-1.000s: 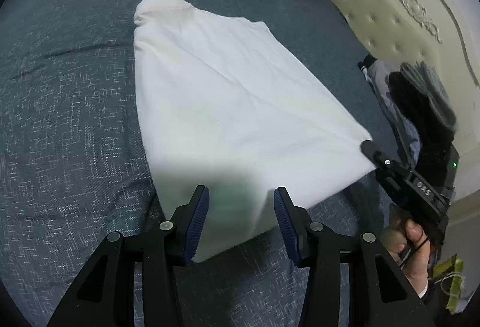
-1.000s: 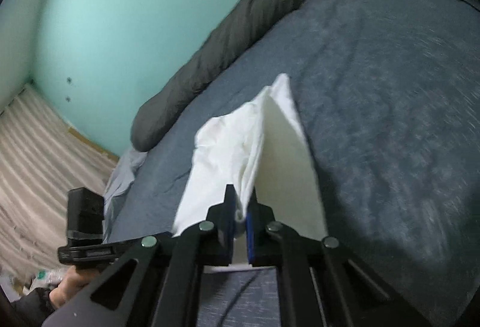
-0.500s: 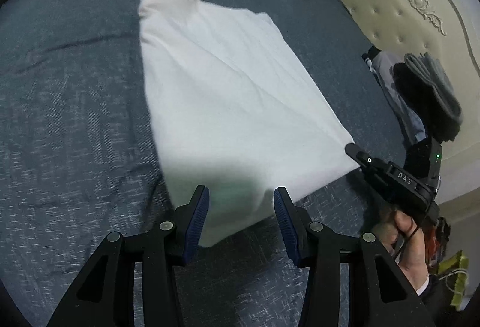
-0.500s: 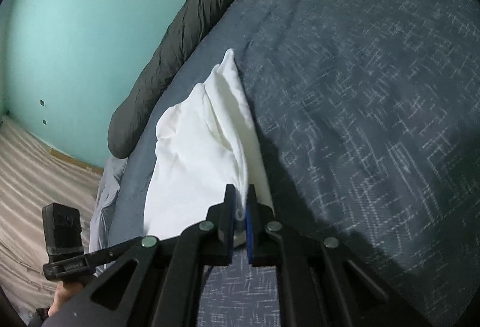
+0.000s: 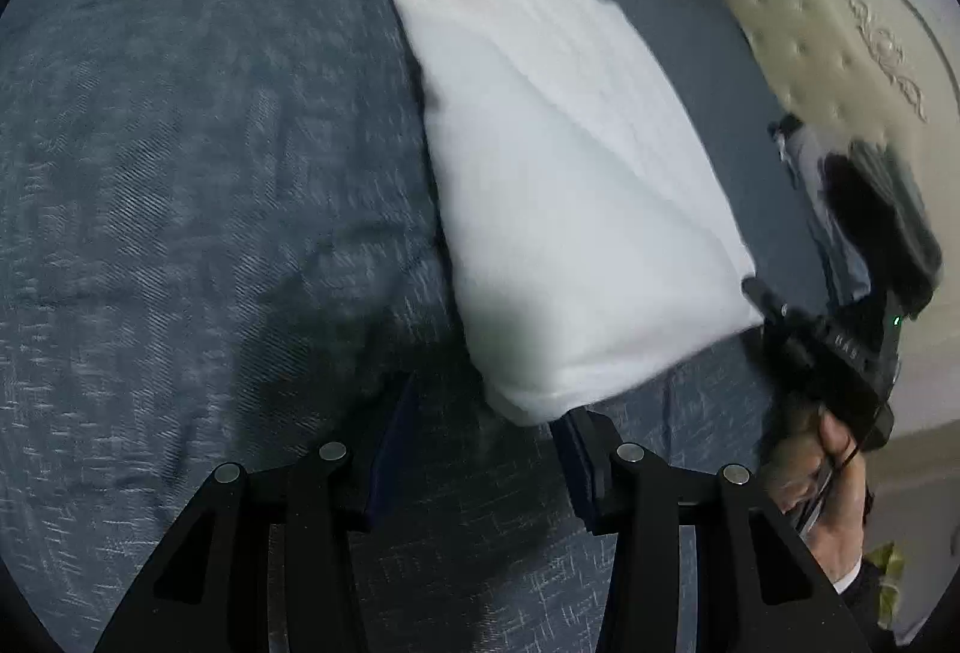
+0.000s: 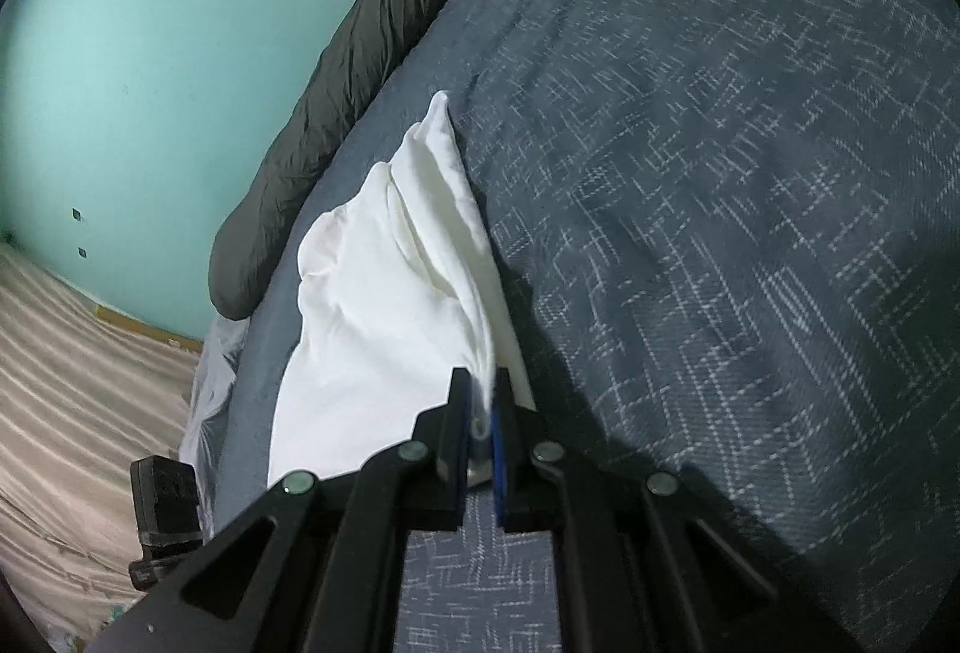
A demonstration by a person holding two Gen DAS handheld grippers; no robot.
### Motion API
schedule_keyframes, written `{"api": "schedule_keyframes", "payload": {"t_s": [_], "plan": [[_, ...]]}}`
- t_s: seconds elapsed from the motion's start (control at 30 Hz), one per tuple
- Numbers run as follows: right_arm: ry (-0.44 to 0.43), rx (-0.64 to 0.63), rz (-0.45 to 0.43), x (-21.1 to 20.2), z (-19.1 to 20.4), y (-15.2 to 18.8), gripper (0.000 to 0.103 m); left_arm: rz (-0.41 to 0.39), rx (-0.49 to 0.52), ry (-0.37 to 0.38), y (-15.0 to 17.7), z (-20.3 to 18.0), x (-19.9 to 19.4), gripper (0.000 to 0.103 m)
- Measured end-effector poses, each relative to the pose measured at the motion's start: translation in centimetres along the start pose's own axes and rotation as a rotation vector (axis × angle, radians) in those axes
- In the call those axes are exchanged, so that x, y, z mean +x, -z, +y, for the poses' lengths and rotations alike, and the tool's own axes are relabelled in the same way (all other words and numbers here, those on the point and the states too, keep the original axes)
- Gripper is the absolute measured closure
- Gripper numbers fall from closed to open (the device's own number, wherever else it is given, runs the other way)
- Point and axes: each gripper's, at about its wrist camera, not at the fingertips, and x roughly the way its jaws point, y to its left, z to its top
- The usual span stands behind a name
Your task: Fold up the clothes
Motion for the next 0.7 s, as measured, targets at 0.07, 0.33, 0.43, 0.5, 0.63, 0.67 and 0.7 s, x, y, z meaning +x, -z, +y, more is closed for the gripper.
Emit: {"api": "schedule_keyframes", "payload": {"t_s": [0.07,0.33,0.43,0.5,0.63,0.67,0.7], "plan": [[-0.003,0.004,0.000,0.1,0.0,0.0,0.098,-0.011,0.038,-0.025,0.1,-0.6,-0.2,0.054],[-0.008,0.007,-0.001,0.0,0.0,-0.1,0.098,-0.022,0.115,-0.124,0.7,-2.4,1.0,0.055],[-0.009,0.008,-0.001,-0.2,-0.1,-0.1,0.098,-0.025,0.114,-0.148,0.5,-2.3,0.9,0.076],[-0.015,0.012,-0.001,-0.3,0.0,-0.1,0.098,-0.029,0.130,-0.168,0.6,-2.5,0.5,0.084],[-0.013,0.021,0.006,-0.3,0.0,-0.1,0.098,-0.027,0.117,-0.165,0.9,-2.1,0.1,0.085],[-0.013,0.026,0.009,-0.2,0.0,0.0,0.098,-0.025,0.112,-0.161,0.9,-1.9,0.1,0.085],[-0.013,0.033,0.012,-0.2,-0.1,0.0,0.098,-0.021,0.108,-0.156,1.1,-1.8,0.1,0.085]]}}
